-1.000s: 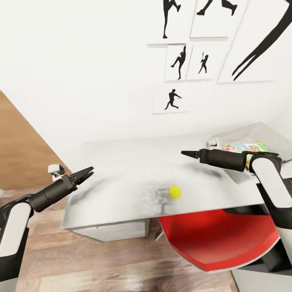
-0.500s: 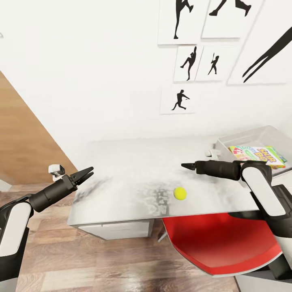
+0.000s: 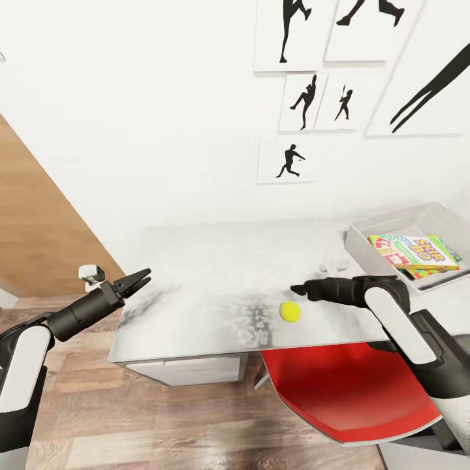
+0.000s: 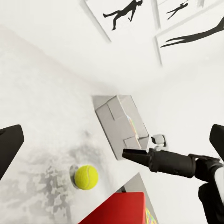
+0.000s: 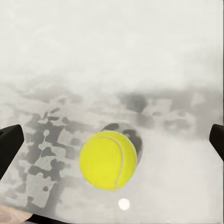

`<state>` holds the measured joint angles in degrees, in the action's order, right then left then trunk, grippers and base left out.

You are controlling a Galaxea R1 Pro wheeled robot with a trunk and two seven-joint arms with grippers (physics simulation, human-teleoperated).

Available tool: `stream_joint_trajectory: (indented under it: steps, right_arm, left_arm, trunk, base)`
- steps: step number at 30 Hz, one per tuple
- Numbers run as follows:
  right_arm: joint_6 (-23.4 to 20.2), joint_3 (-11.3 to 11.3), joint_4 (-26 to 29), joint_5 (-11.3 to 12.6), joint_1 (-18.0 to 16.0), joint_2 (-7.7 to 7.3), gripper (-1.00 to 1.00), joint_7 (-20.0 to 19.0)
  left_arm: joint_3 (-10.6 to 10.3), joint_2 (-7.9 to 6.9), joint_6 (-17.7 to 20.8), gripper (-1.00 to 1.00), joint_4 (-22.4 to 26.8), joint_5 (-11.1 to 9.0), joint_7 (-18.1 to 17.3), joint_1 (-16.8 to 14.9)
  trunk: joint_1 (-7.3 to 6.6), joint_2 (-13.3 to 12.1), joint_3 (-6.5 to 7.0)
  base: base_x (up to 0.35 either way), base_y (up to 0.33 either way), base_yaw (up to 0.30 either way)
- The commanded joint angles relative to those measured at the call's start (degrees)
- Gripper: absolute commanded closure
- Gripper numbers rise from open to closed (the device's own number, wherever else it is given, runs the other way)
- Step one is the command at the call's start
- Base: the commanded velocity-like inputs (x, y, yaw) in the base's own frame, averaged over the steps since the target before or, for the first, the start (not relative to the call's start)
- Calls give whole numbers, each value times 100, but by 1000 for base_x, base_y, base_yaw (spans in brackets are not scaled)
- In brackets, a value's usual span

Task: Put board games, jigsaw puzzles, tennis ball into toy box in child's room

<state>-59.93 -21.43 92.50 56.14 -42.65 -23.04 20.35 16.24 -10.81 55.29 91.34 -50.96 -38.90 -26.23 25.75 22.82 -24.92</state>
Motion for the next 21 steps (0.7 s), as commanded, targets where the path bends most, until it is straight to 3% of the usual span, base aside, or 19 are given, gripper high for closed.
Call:
stream_joint_trajectory:
  steps: [1, 7, 14, 21]
  right_arm:
    - [-7, -78, 5, 46, -4, 36, -100, 254]
    - [-7, -274, 5, 25, 6, 303, -100, 794]
    - [-7, -389, 5, 12, 10, 568, -100, 1005]
    - [-7, -589, -14, -46, 6, 964, -100, 1443]
  left_arm:
    - [5, 0, 25, -100, 0, 9, -21, -5]
    - [3, 0, 25, -100, -1, 8, -21, -5]
    - [2, 0, 26, -100, -2, 10, -21, -5]
    - [2, 0, 26, -100, -2, 8, -21, -5]
  trunk:
    - [3, 10, -9]
    - [3, 10, -9]
    - [3, 10, -9]
    - [3, 10, -9]
  base:
    - [0, 0, 2]
    - [0, 0, 0]
    - [0, 0, 0]
    - [0, 0, 0]
